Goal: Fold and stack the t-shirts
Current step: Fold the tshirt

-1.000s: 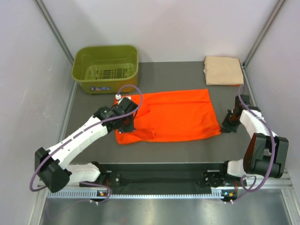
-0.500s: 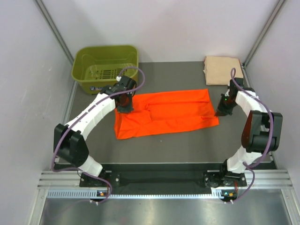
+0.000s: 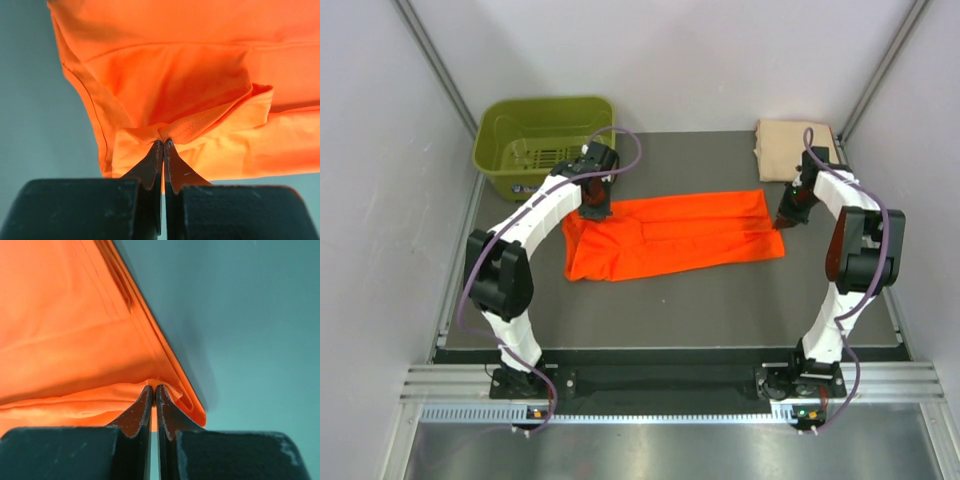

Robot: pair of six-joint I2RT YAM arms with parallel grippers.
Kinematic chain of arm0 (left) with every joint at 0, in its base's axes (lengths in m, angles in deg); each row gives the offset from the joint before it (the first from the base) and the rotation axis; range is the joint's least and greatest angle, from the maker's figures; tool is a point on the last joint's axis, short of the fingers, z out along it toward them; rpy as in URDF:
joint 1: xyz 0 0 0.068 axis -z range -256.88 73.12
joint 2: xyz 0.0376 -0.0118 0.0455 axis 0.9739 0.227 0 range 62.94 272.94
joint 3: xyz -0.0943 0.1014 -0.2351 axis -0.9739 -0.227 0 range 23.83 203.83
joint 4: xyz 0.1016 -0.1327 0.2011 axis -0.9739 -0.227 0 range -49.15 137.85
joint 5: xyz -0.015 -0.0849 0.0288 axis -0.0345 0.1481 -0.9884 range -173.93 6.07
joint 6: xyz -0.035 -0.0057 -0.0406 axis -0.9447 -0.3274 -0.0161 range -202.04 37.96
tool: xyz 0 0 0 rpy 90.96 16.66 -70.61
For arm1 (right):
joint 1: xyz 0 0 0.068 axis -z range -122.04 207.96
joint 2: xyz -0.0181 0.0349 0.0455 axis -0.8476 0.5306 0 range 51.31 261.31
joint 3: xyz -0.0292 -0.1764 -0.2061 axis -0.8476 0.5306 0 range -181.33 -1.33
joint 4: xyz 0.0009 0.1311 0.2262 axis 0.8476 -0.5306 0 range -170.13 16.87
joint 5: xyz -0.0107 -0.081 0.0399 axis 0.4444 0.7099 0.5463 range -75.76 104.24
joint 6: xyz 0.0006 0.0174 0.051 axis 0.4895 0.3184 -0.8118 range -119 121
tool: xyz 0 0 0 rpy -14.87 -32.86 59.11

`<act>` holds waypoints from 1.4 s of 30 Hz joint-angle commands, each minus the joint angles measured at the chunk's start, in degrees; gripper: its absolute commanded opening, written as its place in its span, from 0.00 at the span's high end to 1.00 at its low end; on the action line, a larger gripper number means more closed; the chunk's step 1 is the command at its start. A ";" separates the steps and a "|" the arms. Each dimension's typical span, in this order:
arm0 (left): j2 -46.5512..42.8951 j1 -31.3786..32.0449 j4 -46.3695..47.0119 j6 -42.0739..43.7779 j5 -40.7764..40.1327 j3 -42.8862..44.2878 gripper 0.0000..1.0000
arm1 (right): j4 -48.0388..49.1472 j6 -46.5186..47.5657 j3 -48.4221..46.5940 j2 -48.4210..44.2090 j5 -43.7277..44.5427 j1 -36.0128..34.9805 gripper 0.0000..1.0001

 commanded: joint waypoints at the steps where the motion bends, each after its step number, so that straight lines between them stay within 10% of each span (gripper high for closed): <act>1: 1.50 -1.13 1.41 2.40 -0.77 3.80 1.00 | -1.43 0.32 -4.37 1.73 0.09 -0.84 1.00; 42: 10.03 -4.12 0.89 4.16 1.69 7.76 1.00 | -1.08 0.14 -8.51 8.76 0.36 -1.37 0.99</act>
